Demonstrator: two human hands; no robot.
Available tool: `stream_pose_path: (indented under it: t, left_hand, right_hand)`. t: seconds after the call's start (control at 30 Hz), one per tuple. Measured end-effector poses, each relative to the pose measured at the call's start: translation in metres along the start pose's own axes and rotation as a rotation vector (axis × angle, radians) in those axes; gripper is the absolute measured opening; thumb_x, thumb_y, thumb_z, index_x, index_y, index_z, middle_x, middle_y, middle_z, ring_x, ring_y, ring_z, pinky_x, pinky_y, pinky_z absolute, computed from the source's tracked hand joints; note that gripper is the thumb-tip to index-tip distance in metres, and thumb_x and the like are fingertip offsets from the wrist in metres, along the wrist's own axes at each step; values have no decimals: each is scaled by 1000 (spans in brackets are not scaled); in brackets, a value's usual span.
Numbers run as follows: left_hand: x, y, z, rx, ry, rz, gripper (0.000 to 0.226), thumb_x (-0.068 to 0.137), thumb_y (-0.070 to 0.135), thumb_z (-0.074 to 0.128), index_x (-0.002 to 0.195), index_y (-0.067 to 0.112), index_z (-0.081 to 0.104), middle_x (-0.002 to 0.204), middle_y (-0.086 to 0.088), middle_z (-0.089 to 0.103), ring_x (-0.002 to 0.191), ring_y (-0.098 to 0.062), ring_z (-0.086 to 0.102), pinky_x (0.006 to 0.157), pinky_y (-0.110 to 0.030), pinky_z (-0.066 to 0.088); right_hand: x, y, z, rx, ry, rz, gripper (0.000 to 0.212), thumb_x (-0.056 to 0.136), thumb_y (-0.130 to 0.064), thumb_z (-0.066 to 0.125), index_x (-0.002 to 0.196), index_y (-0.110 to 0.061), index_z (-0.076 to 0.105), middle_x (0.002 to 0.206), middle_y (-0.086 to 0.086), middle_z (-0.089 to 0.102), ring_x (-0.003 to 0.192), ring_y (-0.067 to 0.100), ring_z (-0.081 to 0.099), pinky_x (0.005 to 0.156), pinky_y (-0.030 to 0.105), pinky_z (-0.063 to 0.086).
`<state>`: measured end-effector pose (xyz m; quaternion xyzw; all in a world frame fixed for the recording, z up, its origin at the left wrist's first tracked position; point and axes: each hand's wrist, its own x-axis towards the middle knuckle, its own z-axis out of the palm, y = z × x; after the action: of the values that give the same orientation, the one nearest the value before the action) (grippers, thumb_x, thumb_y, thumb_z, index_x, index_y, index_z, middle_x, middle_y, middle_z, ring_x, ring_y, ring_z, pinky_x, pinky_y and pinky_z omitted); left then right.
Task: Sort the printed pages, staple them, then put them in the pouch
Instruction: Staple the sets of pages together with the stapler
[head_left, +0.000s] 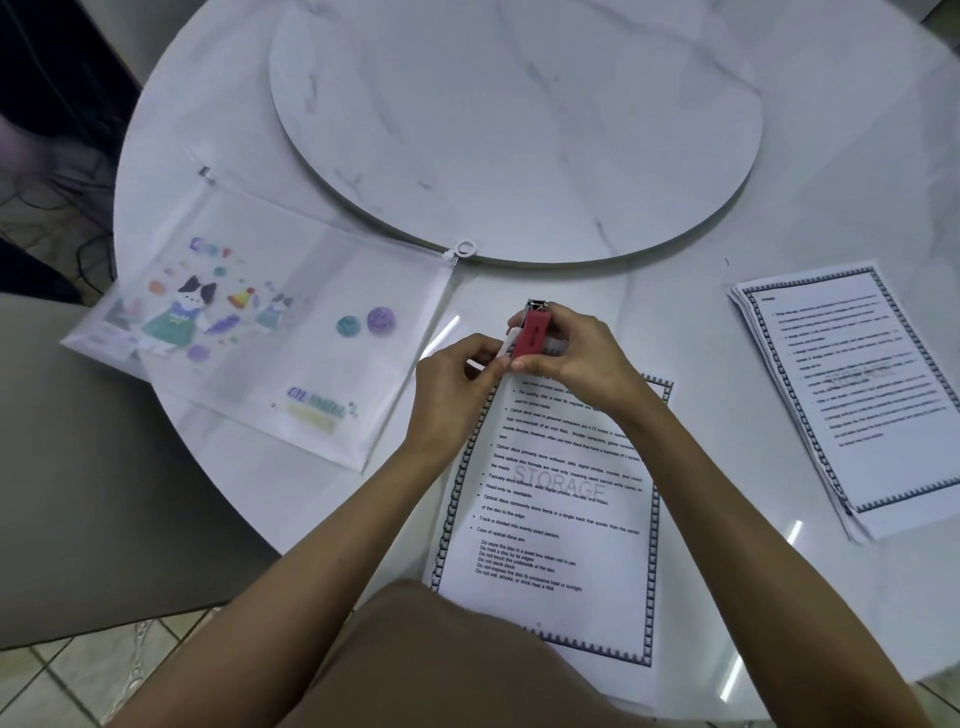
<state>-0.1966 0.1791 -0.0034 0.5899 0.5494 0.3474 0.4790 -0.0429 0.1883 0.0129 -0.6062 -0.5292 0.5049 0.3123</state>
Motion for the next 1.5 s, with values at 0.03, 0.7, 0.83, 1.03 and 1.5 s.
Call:
stream_pose_path:
  t: [0.03, 0.7, 0.83, 1.03, 1.5]
  left_hand:
    - [0, 0, 0, 2, 3, -1, 7, 86, 17, 63, 83, 22, 66, 70, 15, 63, 61, 6, 56, 59, -5, 40]
    - [7, -14, -6, -14, -17, -92, 8, 83, 23, 68, 76, 22, 65, 66, 12, 62, 58, 4, 57, 67, -19, 51]
    - [8, -14, -7, -69, -51, -105, 10, 87, 26, 62, 78, 28, 63, 76, 10, 64, 75, -10, 64, 79, -36, 56]
    - [8, -11, -5, -152, -128, -102, 43, 87, 35, 57, 127, 20, 49, 118, 9, 57, 103, -5, 59, 87, -19, 48]
    - [0, -27, -6, -17, -176, -134, 12, 87, 24, 62, 99, 18, 63, 91, 2, 69, 81, -10, 66, 70, -14, 50]
  right_hand:
    - [0, 1, 1, -14, 5, -3, 36, 72, -7, 76, 103, -20, 61, 99, 1, 68, 89, 1, 66, 84, 14, 51]
    - [3, -6, 6, -61, -3, -9, 34, 69, -11, 79, 97, -21, 62, 101, 7, 68, 91, 13, 69, 91, 29, 53]
    - [4, -7, 6, -65, 15, -10, 33, 71, -6, 76, 97, -19, 62, 94, 1, 68, 90, 10, 67, 87, 18, 52]
    - [3, -7, 5, -37, 14, -8, 32, 74, -7, 75, 99, -22, 61, 97, 2, 68, 86, -2, 66, 83, 13, 52]
    - [1, -1, 9, -39, 94, -19, 31, 76, 0, 71, 101, -15, 60, 96, 2, 68, 83, 2, 67, 81, 16, 53]
